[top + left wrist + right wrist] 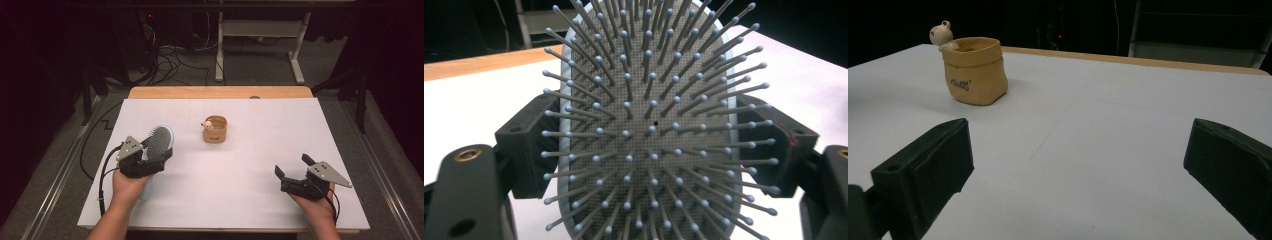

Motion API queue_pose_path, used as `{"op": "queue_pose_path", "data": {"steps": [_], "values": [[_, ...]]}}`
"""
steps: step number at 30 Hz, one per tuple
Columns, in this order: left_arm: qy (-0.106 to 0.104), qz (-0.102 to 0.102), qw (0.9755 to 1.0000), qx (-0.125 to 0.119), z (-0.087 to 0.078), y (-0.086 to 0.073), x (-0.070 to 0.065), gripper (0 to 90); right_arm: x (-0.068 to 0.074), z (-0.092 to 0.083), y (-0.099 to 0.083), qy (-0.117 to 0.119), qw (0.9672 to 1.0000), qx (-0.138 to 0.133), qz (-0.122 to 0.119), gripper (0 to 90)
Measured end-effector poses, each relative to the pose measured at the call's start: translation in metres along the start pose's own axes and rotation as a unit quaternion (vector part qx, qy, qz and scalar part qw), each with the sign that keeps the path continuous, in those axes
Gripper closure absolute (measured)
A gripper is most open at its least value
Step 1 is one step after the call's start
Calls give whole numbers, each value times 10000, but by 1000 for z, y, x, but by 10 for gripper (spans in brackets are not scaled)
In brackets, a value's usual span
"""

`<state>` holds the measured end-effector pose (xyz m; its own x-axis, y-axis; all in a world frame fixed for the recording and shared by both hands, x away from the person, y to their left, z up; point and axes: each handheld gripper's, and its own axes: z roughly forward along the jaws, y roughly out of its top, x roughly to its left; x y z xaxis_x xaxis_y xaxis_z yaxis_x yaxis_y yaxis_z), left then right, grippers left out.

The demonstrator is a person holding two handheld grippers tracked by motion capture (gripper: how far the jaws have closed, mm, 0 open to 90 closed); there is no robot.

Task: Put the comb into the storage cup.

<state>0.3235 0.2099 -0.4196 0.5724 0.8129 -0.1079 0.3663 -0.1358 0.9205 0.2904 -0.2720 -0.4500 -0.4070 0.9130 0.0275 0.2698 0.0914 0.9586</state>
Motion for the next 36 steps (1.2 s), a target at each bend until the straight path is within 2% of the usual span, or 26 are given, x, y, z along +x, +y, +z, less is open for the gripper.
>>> {"op": "queue_pose_path", "data": {"steps": [2,10,15,26,36], "values": [[-87,27,10000,5,0,0,-1,201,0,0,0,3,10000,-2,13,2],[-128,46,9998,-111,-2,0,-5,201,0,0,0,20,10000,7,5,2],[-190,130,9997,-122,-1,1,-9,201,1,1,0,29,10000,5,6,2],[-289,299,9989,-194,7,12,-24,201,4,3,1,59,10000,27,11,2],[-385,370,9982,-284,18,22,-35,201,7,5,1,77,10000,45,-6,2]]}}
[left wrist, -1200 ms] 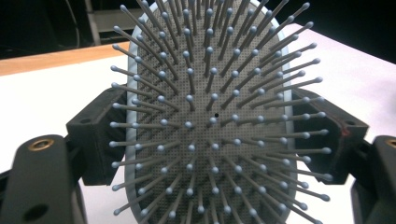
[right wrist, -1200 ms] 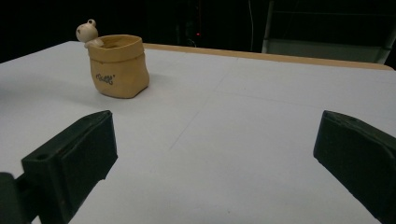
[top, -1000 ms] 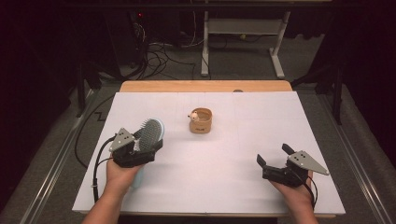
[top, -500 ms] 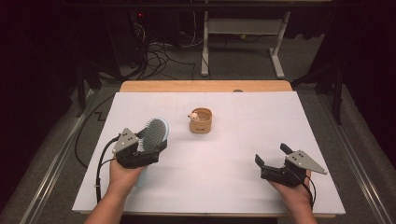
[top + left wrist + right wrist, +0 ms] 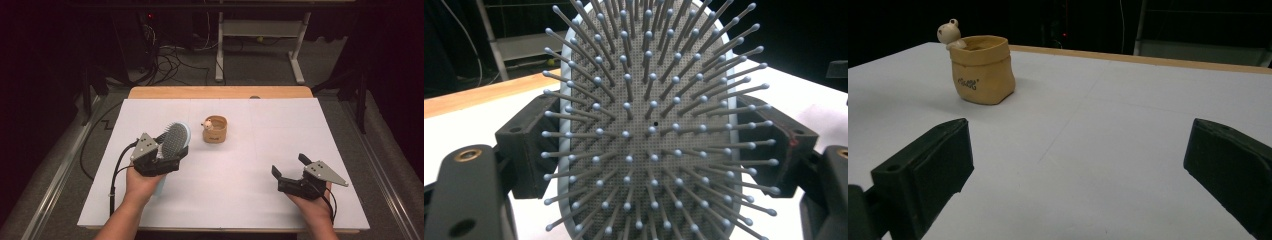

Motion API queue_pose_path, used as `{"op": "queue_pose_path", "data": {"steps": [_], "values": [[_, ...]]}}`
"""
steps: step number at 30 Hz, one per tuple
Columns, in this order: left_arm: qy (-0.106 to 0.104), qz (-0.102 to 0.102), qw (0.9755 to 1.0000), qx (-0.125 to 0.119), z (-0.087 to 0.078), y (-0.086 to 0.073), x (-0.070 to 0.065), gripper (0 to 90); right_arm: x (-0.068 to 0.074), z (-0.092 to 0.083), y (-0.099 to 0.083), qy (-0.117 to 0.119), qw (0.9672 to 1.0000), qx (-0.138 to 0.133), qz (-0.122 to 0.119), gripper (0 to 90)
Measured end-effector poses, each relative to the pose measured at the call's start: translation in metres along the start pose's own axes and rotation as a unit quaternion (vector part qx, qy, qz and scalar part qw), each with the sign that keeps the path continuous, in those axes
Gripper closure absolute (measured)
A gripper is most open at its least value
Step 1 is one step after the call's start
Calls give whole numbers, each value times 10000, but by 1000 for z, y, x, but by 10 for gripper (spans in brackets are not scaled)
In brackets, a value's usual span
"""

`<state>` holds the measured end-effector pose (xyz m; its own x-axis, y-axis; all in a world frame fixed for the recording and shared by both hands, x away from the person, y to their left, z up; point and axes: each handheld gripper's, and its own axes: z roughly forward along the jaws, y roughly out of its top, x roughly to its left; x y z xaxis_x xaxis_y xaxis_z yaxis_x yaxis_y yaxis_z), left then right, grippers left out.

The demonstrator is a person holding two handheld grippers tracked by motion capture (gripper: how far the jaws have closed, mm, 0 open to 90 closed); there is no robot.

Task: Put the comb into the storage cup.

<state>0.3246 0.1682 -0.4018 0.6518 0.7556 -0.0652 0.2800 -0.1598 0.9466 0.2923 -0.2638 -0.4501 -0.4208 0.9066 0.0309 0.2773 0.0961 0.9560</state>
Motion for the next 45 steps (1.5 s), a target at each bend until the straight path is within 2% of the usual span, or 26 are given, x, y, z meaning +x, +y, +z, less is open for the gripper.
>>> {"op": "queue_pose_path", "data": {"steps": [14,24,29,34,45], "values": [[-224,159,9996,-34,23,9,-22,201,3,3,0,39,10000,41,-40,2],[-412,231,9989,-10,37,9,-35,201,6,5,-1,88,9999,73,-82,2],[-537,293,9981,-39,38,7,-41,201,6,8,-2,86,9999,98,-75,2],[-638,270,9976,-49,38,7,-43,201,10,13,-1,127,9998,141,-50,2],[-634,269,9976,-68,36,6,-43,201,20,35,13,243,9992,297,-139,3]]}}
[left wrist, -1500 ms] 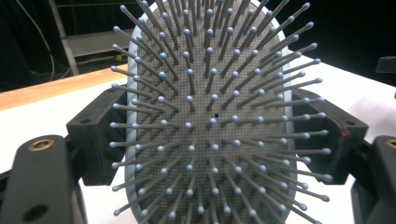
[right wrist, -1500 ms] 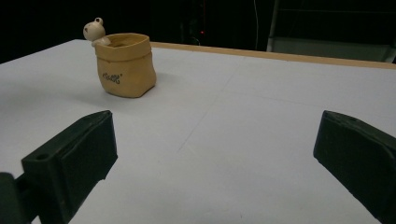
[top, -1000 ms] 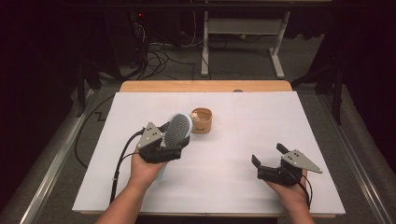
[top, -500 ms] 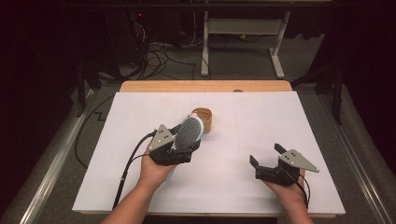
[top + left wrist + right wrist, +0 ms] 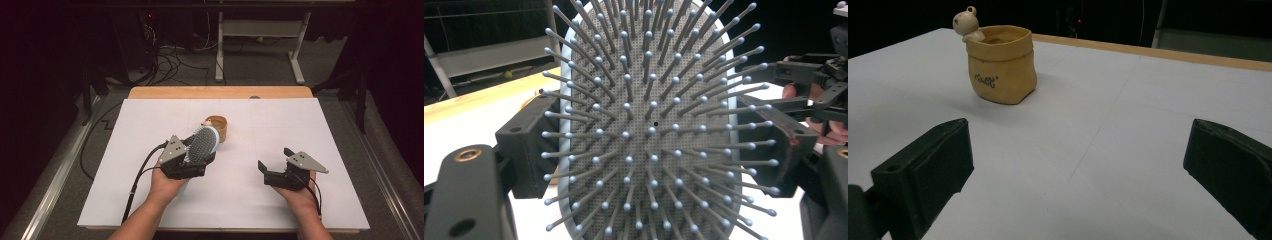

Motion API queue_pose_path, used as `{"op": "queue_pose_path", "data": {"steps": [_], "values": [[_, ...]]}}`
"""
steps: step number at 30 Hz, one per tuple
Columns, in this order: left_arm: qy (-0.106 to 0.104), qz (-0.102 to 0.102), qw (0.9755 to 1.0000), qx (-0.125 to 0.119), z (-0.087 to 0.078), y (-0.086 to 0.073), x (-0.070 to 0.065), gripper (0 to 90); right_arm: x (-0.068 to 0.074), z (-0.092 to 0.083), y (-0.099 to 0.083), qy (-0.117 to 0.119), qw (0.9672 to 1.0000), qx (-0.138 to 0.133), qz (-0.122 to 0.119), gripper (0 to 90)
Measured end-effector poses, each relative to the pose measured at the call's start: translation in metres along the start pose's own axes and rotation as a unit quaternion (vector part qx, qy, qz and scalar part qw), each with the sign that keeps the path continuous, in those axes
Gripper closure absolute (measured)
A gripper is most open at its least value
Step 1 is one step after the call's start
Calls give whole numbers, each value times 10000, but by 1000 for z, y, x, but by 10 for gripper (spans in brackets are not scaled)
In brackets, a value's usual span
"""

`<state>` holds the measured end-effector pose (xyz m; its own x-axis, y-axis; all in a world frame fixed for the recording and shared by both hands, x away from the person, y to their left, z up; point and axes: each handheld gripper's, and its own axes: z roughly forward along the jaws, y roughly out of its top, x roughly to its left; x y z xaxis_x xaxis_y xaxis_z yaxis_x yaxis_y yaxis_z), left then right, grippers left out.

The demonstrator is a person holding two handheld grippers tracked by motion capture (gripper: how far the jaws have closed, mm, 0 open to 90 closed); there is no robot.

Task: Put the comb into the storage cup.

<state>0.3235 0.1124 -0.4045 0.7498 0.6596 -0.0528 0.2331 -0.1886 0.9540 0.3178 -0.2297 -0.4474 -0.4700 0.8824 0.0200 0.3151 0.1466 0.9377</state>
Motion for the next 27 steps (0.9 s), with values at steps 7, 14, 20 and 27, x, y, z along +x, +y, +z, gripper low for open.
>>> {"op": "queue_pose_path", "data": {"steps": [7,14,20,27], "values": [[40,2,10000,-20,-2,0,1,201,8,18,9,132,9998,91,-94,2],[59,-14,10000,-67,-3,0,2,201,12,33,18,156,9997,143,-148,4],[93,-15,9999,-53,-6,-1,3,201,19,52,25,142,9995,206,-177,4],[102,31,9999,-87,-9,-1,3,201,26,64,34,219,9994,177,-198,4]]}}
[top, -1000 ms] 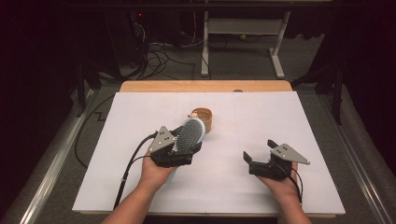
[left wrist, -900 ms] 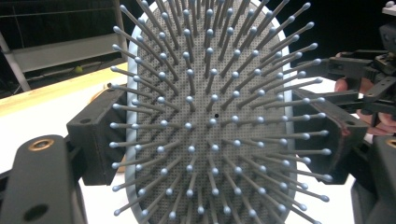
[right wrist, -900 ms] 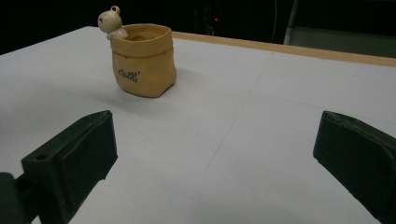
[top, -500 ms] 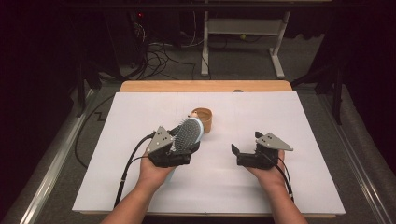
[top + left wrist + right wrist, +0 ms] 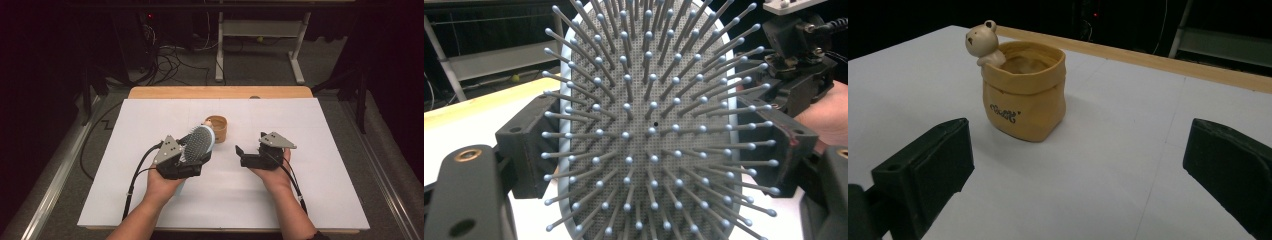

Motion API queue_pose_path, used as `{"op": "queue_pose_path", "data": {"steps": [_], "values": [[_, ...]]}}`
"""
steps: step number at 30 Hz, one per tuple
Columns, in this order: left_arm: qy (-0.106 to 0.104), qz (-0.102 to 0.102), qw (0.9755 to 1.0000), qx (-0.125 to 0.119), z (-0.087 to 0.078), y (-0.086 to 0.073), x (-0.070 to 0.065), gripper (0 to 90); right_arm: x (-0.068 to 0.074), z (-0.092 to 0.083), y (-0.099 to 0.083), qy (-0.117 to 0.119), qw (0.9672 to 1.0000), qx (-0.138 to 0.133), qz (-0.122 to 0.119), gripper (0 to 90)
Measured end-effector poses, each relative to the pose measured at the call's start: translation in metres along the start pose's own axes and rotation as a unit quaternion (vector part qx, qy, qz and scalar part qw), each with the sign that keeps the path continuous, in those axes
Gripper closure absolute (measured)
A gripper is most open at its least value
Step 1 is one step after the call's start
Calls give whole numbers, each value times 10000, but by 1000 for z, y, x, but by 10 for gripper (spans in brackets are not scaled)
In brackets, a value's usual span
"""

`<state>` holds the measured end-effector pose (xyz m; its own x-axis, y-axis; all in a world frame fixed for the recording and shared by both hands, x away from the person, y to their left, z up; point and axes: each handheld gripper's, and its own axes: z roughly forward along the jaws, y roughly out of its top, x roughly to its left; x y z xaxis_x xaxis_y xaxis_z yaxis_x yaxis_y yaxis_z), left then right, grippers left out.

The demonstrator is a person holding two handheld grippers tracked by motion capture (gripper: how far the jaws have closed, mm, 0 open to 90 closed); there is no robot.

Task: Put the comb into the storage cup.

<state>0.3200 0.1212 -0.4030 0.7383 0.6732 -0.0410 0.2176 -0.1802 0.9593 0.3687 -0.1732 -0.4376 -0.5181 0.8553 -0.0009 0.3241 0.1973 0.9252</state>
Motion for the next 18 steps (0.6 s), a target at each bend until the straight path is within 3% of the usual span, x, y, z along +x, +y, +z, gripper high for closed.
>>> {"op": "queue_pose_path", "data": {"steps": [10,18], "values": [[46,59,10000,20,-2,-2,-4,201,-4,-19,2,82,9996,-207,177,2],[15,138,9999,19,-3,-2,-11,201,3,-26,3,295,9993,-177,169,2]]}}
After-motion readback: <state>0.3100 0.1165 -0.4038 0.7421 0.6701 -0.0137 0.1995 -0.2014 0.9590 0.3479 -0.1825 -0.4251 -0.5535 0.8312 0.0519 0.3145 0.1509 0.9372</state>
